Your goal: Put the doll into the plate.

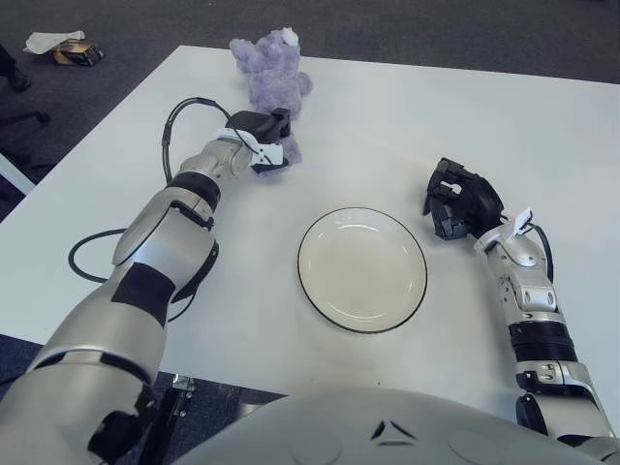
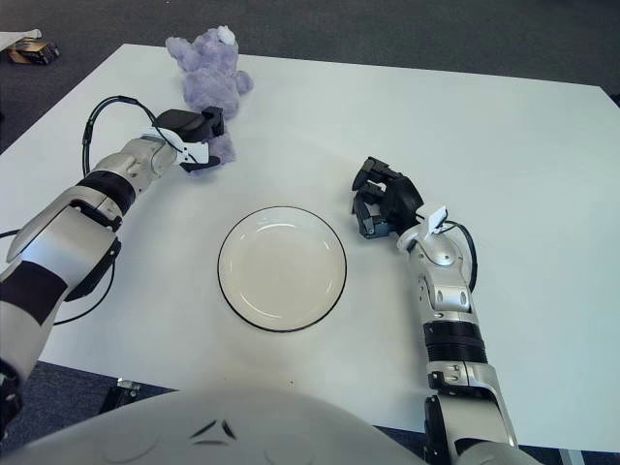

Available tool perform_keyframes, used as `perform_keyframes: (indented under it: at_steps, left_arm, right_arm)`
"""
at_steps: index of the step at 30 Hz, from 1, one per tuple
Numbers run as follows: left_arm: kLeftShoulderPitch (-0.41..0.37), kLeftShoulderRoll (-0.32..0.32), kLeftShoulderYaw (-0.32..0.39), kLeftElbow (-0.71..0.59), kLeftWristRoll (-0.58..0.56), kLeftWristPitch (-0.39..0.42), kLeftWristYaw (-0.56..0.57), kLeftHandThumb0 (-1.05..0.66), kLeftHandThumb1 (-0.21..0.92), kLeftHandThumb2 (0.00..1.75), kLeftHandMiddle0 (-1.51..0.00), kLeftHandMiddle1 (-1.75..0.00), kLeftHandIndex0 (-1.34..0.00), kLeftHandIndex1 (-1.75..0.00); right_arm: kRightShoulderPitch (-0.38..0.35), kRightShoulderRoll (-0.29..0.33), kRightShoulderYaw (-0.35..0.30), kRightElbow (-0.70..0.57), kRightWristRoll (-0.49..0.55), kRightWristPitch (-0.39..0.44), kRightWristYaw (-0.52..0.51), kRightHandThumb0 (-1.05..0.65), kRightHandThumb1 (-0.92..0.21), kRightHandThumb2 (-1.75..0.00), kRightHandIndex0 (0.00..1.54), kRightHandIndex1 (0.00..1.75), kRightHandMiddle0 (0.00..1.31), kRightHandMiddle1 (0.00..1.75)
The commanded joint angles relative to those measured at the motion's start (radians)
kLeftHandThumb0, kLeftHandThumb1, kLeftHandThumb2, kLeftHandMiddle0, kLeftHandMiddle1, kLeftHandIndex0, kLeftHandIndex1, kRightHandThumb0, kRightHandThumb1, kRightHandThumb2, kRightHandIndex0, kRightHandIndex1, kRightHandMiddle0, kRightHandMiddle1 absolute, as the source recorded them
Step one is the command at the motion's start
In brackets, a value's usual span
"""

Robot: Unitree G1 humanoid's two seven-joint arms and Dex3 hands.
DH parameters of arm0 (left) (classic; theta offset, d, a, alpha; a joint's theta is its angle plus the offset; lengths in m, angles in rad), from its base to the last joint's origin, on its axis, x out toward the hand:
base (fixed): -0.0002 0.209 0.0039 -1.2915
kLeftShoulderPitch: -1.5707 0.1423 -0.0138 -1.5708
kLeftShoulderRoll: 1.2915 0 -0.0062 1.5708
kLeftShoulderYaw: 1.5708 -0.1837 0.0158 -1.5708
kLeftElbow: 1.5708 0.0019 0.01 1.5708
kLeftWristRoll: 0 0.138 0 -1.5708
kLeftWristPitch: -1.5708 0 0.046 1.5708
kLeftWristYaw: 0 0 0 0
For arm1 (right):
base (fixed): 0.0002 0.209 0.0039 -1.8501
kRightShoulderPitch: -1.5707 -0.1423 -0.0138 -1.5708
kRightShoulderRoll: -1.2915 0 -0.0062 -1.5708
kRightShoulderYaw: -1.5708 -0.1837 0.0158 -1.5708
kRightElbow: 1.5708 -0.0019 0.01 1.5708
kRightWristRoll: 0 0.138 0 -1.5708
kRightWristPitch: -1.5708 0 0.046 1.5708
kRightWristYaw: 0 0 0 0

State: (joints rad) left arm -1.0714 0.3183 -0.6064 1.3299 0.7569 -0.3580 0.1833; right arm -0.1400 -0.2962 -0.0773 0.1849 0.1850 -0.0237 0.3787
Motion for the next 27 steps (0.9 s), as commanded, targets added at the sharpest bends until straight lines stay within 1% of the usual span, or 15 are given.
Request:
perform_keyframes:
  at_steps: [1, 8, 14, 19, 21, 25, 27]
  left_arm:
    - [0.032, 0.009, -0.013, 0.0, 0.015, -0.027, 0.013, -0.49, 0.31, 1.33, -1.11, -1.75, -0.62, -1.75]
    - [0.043, 0.018, -0.017, -0.01, 0.013, -0.092, 0.032, -0.51, 0.25, 1.39, -1.19, -1.75, -0.67, -1.75]
    - [0.077, 0.034, -0.006, -0.051, -0.005, -0.193, 0.031, -0.53, 0.2, 1.46, -1.24, -1.75, -0.71, -1.75]
    - [0.142, 0.068, 0.023, -0.124, -0.056, -0.326, -0.023, -0.55, 0.16, 1.51, -1.29, -1.75, -0.75, -1.75]
    - [0.162, 0.081, 0.031, -0.15, -0.074, -0.363, -0.045, -0.56, 0.15, 1.53, -1.31, -1.75, -0.76, -1.75]
    - [0.212, 0.125, 0.048, -0.256, -0.126, -0.471, -0.134, -0.56, 0.14, 1.54, -1.33, -1.75, -0.77, -1.75]
    - [0.228, 0.139, 0.052, -0.301, -0.147, -0.5, -0.18, -0.56, 0.14, 1.54, -1.33, -1.75, -0.77, -1.75]
  right_arm:
    - [0.075, -0.019, 0.02, 0.055, -0.038, 0.089, 0.0, -0.01, -0.21, -1.45, 0.59, 1.75, 0.56, 1.74]
    - [0.08, -0.02, 0.024, 0.039, -0.043, 0.088, -0.007, -0.01, -0.21, -1.45, 0.58, 1.75, 0.57, 1.74]
    - [0.086, -0.018, 0.025, 0.021, -0.041, 0.095, -0.015, -0.01, -0.22, -1.44, 0.57, 1.75, 0.56, 1.74]
    - [0.09, -0.016, 0.025, 0.007, -0.044, 0.099, -0.027, -0.01, -0.22, -1.43, 0.57, 1.75, 0.56, 1.74]
    - [0.09, -0.016, 0.024, 0.005, -0.042, 0.1, -0.029, -0.01, -0.22, -1.43, 0.57, 1.75, 0.56, 1.74]
    - [0.094, -0.016, 0.021, -0.005, -0.036, 0.108, -0.033, -0.01, -0.22, -1.43, 0.57, 1.75, 0.56, 1.74]
    - [0.094, -0.015, 0.019, -0.008, -0.034, 0.113, -0.035, -0.01, -0.22, -1.43, 0.57, 1.75, 0.56, 1.74]
